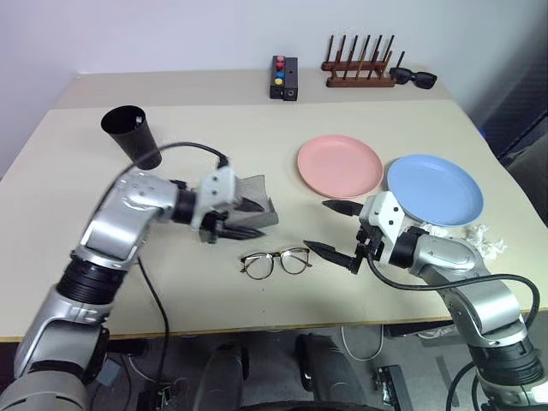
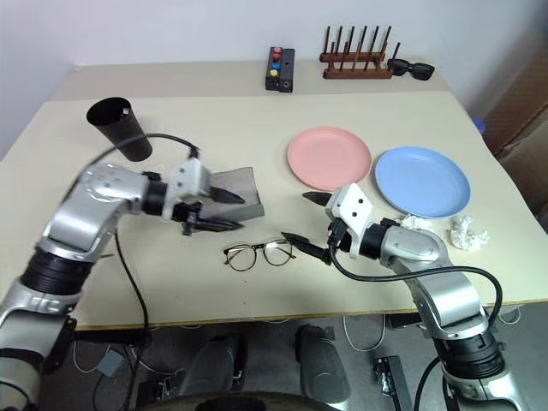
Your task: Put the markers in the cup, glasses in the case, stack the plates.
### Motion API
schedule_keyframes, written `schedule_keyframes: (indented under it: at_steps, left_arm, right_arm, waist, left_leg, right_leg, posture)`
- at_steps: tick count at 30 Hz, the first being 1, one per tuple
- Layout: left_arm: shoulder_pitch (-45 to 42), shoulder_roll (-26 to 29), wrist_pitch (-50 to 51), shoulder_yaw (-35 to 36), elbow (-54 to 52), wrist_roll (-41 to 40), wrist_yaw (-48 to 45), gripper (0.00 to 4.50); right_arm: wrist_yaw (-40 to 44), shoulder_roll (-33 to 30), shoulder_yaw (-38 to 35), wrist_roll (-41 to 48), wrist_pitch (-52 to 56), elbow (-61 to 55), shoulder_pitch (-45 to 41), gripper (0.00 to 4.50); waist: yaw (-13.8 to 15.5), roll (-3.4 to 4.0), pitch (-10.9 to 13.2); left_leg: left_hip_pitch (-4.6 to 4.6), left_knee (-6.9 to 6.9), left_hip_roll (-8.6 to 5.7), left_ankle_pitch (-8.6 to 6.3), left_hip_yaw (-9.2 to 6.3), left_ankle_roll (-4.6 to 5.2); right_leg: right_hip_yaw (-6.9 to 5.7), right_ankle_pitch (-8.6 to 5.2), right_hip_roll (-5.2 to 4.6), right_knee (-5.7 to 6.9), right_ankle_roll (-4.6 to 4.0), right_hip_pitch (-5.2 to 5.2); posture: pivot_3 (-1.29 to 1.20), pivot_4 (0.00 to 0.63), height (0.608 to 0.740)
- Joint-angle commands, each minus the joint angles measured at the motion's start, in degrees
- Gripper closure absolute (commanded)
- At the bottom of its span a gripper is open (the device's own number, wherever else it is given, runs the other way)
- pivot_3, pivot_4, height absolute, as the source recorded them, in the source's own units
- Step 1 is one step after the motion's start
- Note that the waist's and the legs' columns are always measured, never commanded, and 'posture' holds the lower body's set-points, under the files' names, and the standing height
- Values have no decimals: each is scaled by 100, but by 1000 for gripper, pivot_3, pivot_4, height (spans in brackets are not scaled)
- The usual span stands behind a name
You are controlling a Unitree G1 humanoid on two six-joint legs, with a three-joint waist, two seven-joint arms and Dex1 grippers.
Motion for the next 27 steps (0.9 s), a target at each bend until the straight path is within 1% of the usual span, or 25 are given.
schedule_keyframes:
  at_steps: [1, 6, 10, 20, 24, 27]
  left_arm:
    - [24, 59, 138, -232, -275, 104, -32, 2093]
    - [8, 70, 209, -582, -390, 262, -93, 2093]
    - [-38, 20, 239, -849, -277, 585, 47, 2093]
    - [-95, -191, 503, -947, -101, 736, 157, 2093]
    - [-81, -250, 557, -945, -63, 741, 192, 2093]
    - [-74, -291, 565, -946, -50, 757, 210, 2093]
  right_arm:
    - [-21, -48, -112, 32, -72, -288, 102, 0]
    - [-116, 3, -119, -12, -134, -348, 238, 0]
    - [-170, 1, -142, 0, -153, -407, 345, 0]
    - [-254, -9, -146, 33, -117, -514, 442, 0]
    - [-129, -166, -147, 58, -29, -583, 443, 0]
    - [216, -512, -169, 156, 79, -704, 579, 0]
  waist:
    - [-2, 0, 0]
    - [9, 0, 0]
    - [13, 0, 0]
    - [17, 0, 0]
    - [23, 0, 0]
    - [29, 0, 0]
  left_leg:
    - [0, 0, 1, 0, 0, 0]
    - [-1, 0, -1, 0, 1, 0]
    - [-1, 2, -1, 0, 0, 0]
    - [-2, 3, -1, 0, 0, 0]
    - [-2, 3, -1, 0, 0, 0]
    - [-2, 4, -2, 0, 1, 0]
  right_leg:
    - [0, 0, 1, 0, 0, 0]
    - [1, -1, -2, -1, -1, 0]
    - [1, -2, -2, -2, -3, 1]
    - [1, -2, -1, -2, -2, 1]
    - [1, -1, -2, -2, -1, 1]
    - [1, -1, -4, -1, -1, 1]
  posture:
    - [0, 150, 735]
    - [0, 150, 735]
    - [0, 150, 735]
    - [0, 150, 735]
    - [0, 150, 735]
    - [0, 150, 735]
